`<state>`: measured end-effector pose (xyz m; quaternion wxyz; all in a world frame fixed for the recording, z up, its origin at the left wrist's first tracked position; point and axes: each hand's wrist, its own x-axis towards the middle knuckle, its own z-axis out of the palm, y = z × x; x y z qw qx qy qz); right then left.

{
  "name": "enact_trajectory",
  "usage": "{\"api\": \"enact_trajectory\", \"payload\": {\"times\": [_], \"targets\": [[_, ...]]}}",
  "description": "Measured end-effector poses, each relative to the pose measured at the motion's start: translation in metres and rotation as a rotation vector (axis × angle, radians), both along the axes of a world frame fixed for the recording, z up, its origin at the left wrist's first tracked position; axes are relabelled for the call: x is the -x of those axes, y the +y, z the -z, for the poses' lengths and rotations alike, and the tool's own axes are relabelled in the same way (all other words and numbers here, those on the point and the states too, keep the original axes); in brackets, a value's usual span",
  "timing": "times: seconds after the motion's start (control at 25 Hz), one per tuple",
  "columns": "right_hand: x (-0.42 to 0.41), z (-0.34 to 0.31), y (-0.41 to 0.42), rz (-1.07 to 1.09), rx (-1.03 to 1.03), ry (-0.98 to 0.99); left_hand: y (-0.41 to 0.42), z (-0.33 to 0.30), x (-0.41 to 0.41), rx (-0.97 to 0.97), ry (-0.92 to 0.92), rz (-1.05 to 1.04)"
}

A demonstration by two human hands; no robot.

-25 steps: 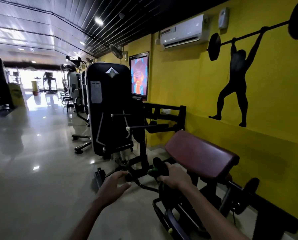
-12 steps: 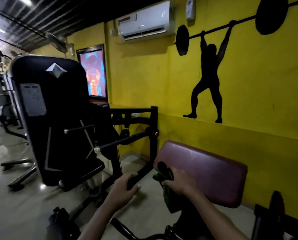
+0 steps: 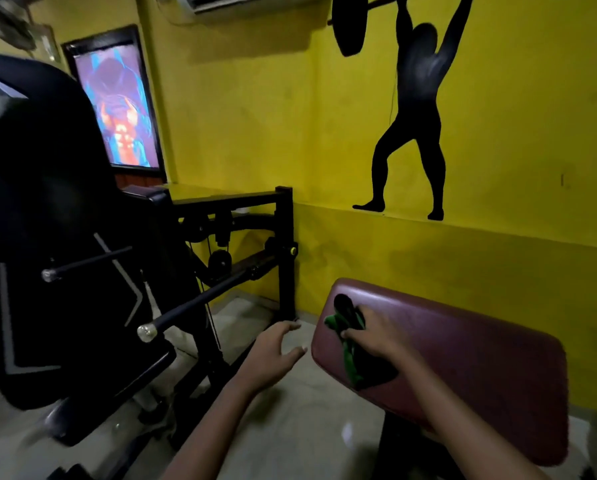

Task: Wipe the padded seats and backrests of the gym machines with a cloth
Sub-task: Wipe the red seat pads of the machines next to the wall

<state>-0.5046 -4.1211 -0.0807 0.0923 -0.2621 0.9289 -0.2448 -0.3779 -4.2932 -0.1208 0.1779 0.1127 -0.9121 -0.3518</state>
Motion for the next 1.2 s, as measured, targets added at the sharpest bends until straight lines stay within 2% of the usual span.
{"api": "enact_trajectory", "payload": {"times": [0.12, 0.24, 0.64, 0.88, 1.2], "targets": [[0.037, 0.002, -0.029, 0.059, -0.08, 0.058, -0.037, 0.004, 0.054, 0.011, -0.001, 0.062], [0.07, 0.012, -0.051, 0.164, -0.074, 0.048, -0.075, 0.017, 0.11, -0.007, -0.029, 0.176], [0.141, 0.027, -0.117, 0.625, -0.084, -0.003, -0.175, 0.038, 0.268, -0.103, -0.12, 0.594], [0.171, 0.03, -0.143, 0.723, -0.093, 0.002, -0.207, 0.044, 0.32, -0.135, -0.135, 0.668], [0.227, 0.022, -0.122, 0.829, -0.054, 0.015, -0.206, 0.049, 0.378, -0.145, -0.147, 0.744]]}}
